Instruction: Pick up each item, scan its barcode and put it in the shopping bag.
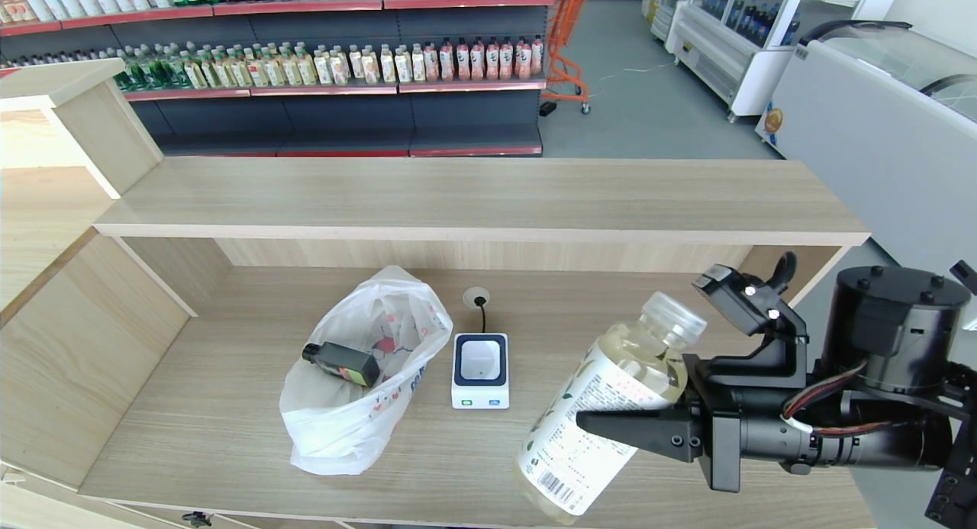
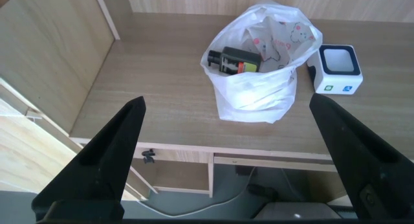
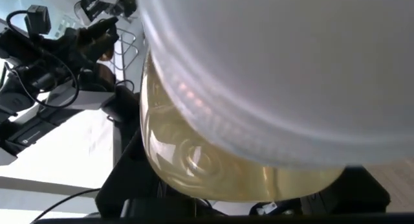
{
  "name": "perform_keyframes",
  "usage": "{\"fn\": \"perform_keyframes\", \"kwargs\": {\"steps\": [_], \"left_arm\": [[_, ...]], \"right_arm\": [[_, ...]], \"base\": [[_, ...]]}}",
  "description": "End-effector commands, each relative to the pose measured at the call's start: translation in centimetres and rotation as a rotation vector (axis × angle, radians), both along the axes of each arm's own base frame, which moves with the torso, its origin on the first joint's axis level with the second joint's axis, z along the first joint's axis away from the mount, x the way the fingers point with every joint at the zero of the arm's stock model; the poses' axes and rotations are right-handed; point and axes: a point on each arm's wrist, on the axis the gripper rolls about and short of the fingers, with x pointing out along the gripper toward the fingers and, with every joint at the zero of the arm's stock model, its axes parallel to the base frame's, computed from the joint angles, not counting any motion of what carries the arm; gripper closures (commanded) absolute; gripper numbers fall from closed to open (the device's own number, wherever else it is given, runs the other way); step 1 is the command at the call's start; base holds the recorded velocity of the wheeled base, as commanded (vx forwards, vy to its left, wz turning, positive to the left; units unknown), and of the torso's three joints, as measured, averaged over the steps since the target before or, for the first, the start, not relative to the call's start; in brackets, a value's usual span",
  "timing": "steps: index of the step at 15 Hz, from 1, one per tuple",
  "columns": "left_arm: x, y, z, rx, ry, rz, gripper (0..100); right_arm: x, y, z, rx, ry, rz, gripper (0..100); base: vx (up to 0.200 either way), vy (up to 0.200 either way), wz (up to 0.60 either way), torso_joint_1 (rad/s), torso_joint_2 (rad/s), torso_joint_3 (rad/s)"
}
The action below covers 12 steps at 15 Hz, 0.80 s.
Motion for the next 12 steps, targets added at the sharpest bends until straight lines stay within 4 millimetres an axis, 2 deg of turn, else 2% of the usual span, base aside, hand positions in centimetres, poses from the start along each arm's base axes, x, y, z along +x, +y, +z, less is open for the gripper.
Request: {"fn": "perform_keyframes", "kwargs": {"steps": [1,3,4,6,9,12], "left_arm": [[0.0,0.0,0.0,0.000,0.000,0.000,0],[0.0,0.0,0.0,0.000,0.000,0.000,0],[0.0,0.0,0.0,0.000,0.000,0.000,0],[0.0,0.0,0.0,0.000,0.000,0.000,0],[0.0,0.0,0.0,0.000,0.000,0.000,0],[0.0,0.0,0.0,0.000,0.000,0.000,0]], "right_arm": [[0.0,-0.4,-0.1,-0.016,-0.045,-0.012,100],[0.9,-1.8,-0.3,-0.074,-0.180,-0.060,100],[2.0,-4.5,-0.6,-0.186,-0.358,-0.140,100],[3.1,-7.5,-0.6,-0.324,-0.556,-0.258,100],[3.4,-10.2,0.0,-0.401,-0.623,-0.389,100],[3.7,-11.8,-0.3,-0.521,-0.746,-0.415,100]], "base": [[0.000,0.000,0.00,0.000,0.00,0.000],[0.000,0.000,0.00,0.000,0.00,0.000],[0.000,0.000,0.00,0.000,0.00,0.000],[0.000,0.000,0.00,0.000,0.00,0.000],[0.000,0.000,0.00,0.000,0.00,0.000],[0.000,0.000,0.00,0.000,0.00,0.000]]}}
